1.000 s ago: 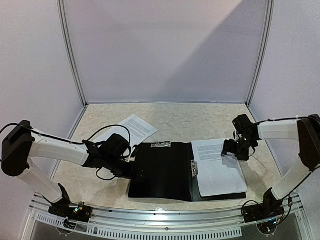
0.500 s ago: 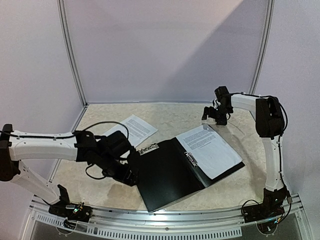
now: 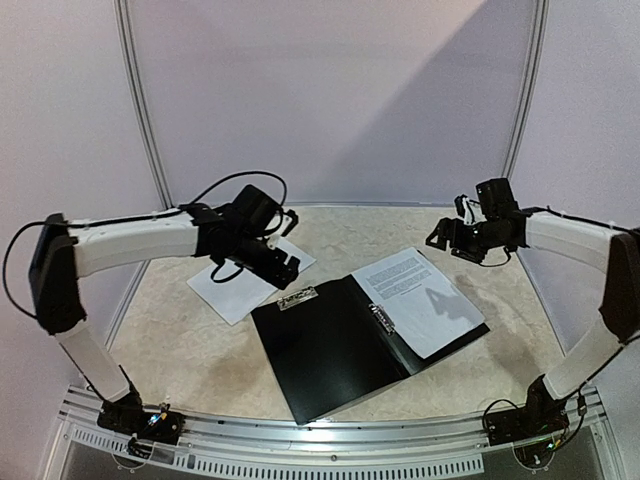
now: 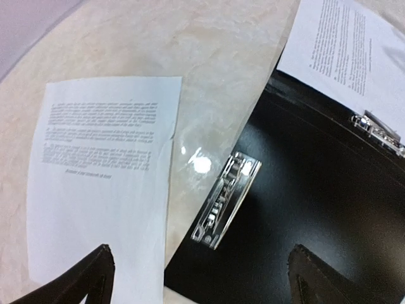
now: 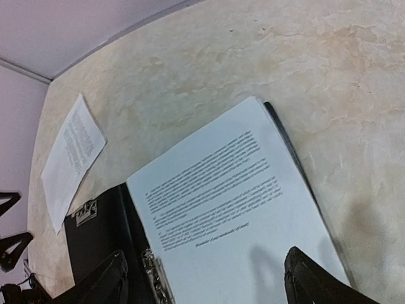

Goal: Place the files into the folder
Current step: Rotate the folder with some files at the center of the board.

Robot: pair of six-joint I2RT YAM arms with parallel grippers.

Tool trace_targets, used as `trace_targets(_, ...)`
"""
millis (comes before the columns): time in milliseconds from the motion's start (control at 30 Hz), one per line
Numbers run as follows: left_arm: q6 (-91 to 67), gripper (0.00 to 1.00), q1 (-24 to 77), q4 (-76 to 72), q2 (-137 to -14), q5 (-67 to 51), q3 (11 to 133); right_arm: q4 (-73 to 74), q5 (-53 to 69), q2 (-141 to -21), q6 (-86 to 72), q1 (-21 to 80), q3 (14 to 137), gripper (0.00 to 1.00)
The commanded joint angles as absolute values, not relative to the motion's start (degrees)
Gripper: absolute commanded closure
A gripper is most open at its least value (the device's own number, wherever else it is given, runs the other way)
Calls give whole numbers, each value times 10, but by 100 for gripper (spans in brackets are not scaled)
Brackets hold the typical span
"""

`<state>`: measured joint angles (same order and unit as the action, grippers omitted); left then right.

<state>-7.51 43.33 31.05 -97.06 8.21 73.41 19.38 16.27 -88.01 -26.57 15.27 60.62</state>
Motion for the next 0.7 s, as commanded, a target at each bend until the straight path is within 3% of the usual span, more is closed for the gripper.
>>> trace_targets(0,31,15,418,332,-1074,37,799,135,183,-776,-272,201,495,20)
trace_targets(167,52,34,413,369,-1174,63,860,149,194,-684,-272,231,413,24)
trace_targets(367,39,43,408,365,-1205,90,869,180,201,-607,-276,233,362,25)
trace_targets(667,24,70,401,379,-1237,30,888,186,203,-551,-293,234,306,27)
